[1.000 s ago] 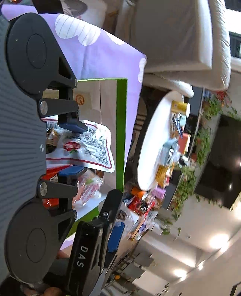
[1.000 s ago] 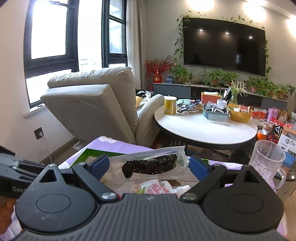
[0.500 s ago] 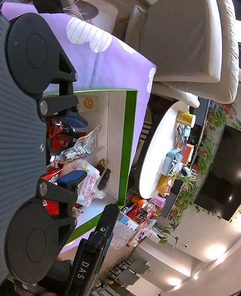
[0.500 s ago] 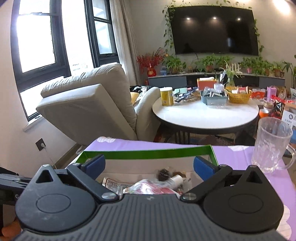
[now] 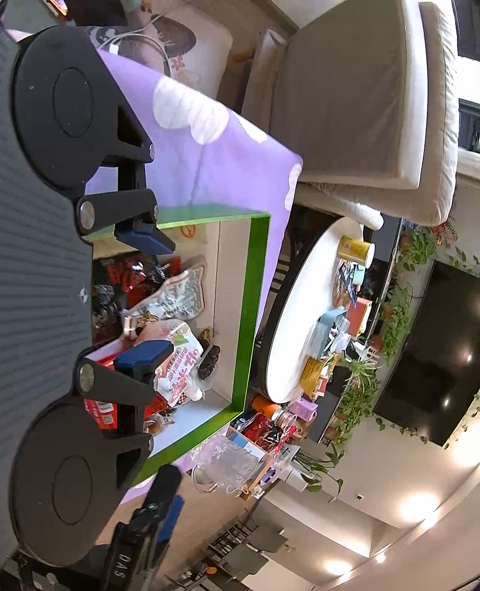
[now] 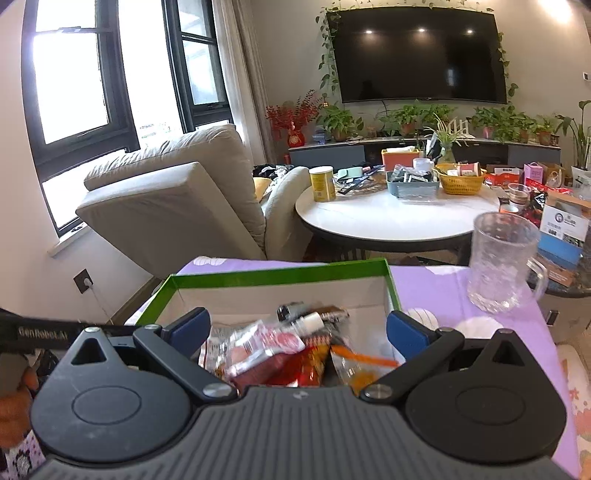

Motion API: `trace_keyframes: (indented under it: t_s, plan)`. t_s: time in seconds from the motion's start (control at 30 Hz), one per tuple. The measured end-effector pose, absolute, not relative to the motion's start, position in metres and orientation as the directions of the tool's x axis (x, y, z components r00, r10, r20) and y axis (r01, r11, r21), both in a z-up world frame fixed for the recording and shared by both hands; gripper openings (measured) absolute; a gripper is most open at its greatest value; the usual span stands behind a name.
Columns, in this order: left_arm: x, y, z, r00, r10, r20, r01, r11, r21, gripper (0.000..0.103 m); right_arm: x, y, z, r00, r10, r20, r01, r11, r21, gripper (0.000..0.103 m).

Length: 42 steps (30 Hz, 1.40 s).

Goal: Organize snacks
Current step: 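Grasp the orange cake pack with the right tool while the left tool grasps a clear snack pack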

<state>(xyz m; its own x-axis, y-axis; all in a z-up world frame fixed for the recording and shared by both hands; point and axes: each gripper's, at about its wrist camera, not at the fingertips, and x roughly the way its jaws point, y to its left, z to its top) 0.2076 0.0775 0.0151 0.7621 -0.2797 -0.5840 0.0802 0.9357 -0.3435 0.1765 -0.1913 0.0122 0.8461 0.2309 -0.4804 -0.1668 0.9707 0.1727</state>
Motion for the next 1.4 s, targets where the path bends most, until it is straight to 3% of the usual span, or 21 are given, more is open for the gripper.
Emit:
trace_keyframes:
  t_s: [0.43, 0.7, 0.87, 1.2, 1.4]
  plan:
    - [0.157, 0.106, 0.013, 0.767, -0.220, -0.603, 0.042, 0.955, -0.295, 0.049, 0.141, -0.191, 0.006, 0.830, 0.222, -0.512, -0.163, 0.974, 0.159, 0.062]
    - [0.138, 0.107, -0.015, 0.675, -0.218, -0.705, 0.020, 0.961, -0.277, 0.049, 0.126, -0.189, -0.005, 0.820, 0.220, -0.529, -0.177, 0.975, 0.131, 0.062]
    - [0.134, 0.080, -0.033, 0.614, -0.252, -0.748, 0.079, 0.963, -0.259, 0.054, 0.120, -0.194, -0.009, 0.815, 0.202, -0.542, -0.156, 0.979, 0.131, 0.062]
    - [0.150, -0.005, -0.036, 0.526, -0.466, -0.712, 0.326, 0.883, -0.337, 0.053, 0.106, -0.198, -0.014, 0.808, 0.166, -0.565, -0.127, 0.986, 0.108, 0.062]
    - [0.131, 0.010, -0.025, 0.579, -0.438, -0.688, 0.336, 0.896, -0.288, 0.053, 0.103, -0.198, -0.012, 0.803, 0.194, -0.563, -0.149, 0.981, 0.125, 0.062]
